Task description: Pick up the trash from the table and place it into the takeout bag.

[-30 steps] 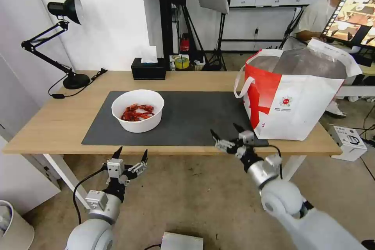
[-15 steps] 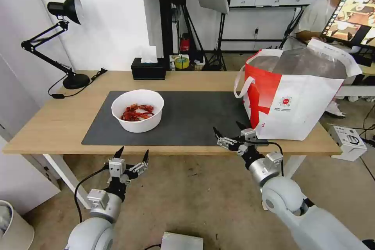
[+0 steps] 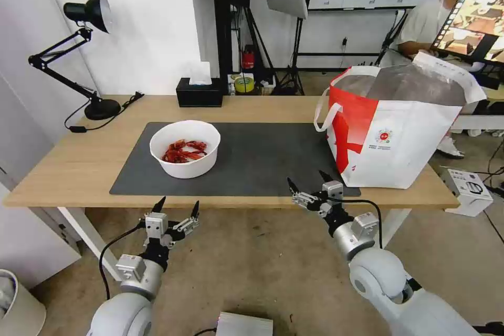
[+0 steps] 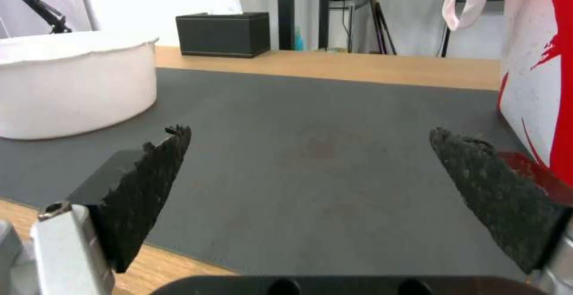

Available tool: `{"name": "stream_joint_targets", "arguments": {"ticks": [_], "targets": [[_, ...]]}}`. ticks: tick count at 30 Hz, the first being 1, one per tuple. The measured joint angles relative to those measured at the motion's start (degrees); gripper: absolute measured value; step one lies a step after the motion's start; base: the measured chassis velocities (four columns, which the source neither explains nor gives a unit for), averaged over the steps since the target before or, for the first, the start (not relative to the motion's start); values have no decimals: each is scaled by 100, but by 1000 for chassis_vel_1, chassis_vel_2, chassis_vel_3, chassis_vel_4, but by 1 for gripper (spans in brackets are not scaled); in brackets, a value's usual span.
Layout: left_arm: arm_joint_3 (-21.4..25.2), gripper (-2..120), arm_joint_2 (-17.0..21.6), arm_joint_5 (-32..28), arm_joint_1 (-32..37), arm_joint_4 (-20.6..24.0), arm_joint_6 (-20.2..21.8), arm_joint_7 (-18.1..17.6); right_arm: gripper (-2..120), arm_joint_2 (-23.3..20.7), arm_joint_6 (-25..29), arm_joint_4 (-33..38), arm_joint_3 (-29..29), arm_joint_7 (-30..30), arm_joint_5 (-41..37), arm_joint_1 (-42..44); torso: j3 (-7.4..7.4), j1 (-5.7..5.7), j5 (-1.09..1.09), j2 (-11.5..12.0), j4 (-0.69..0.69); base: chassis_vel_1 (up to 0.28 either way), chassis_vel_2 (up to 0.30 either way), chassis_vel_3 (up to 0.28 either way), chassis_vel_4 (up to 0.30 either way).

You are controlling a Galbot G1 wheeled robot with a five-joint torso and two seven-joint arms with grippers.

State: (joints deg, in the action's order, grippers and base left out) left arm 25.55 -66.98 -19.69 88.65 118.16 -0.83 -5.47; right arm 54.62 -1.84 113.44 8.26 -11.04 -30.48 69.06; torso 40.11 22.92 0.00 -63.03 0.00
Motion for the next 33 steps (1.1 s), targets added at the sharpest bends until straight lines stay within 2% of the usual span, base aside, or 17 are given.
{"name": "stream_joint_targets", "arguments": {"ticks": [4,7,8,11,12,15,16,18,19,22,23,26,28,31,32,33], "targets": [[85,100,91,-134,-71,35,8,-13,100,0,-1,1,0,0,0,0,0,0,0,0,0,0,0,0,0],[375,100,416,-457,-267,88,69,-40,100,0,-1,2,1,0,0,0,0,0,-1,0,0,0,0,0,0],[375,100,416,-457,-267,88,69,-40,100,0,-1,2,1,0,0,0,0,0,-1,0,0,0,0,0,0],[688,100,1263,-985,-710,83,217,-64,100,-1,-1,3,1,-1,-1,-2,0,0,-1,0,1,0,0,0,0],[688,100,1263,-985,-710,83,217,-64,100,-1,-1,3,1,-1,-1,-2,0,0,-1,0,1,0,0,0,0],[692,100,2026,-1596,-1249,-174,330,-65,100,-2,-1,4,1,0,-1,-3,0,0,0,0,0,0,0,0,0],[692,100,2026,-1596,-1249,-174,330,-65,100,-2,-1,4,1,0,-1,-3,0,0,0,0,0,0,0,0,0],[612,100,2437,-2232,-1661,-376,525,-146,100,-2,-1,5,0,1,-2,-4,0,1,-1,1,0,0,0,0,0],[612,100,2437,-2232,-1661,-376,525,-146,100,-2,-1,5,0,1,-2,-4,0,1,-1,1,0,0,0,0,0],[534,100,2922,-3405,-2234,-626,1006,-259,100,-2,-1,5,-1,1,-3,-5,0,0,0,1,1,0,0,0,0],[534,100,2922,-3405,-2234,-626,1006,-259,100,-2,-1,5,-1,1,-3,-5,0,0,0,1,1,0,0,0,0],[337,100,3153,-4377,-2716,-843,1529,-356,100,-2,-1,5,-1,2,-4,-6,0,0,-2,1,0,0,0,0,0],[323,100,3165,-4434,-2744,-859,1568,-361,100,-2,-1,5,-1,2,-5,-7,0,0,-2,1,0,0,0,0,0],[-115,100,3339,-5410,-3421,-1238,2386,-474,100,-3,1,5,-1,4,-7,-7,0,0,0,1,1,0,0,0,0],[-115,100,3339,-5410,-3421,-1238,2386,-474,100,-3,1,5,-1,4,-7,-7,0,0,0,1,1,0,0,0,0],[-296,100,3343,-5605,-3641,-1373,2577,-571,100,-2,1,5,-1,5,-8,-6,0,0,-1,1,1,0,0,0,0]]}}
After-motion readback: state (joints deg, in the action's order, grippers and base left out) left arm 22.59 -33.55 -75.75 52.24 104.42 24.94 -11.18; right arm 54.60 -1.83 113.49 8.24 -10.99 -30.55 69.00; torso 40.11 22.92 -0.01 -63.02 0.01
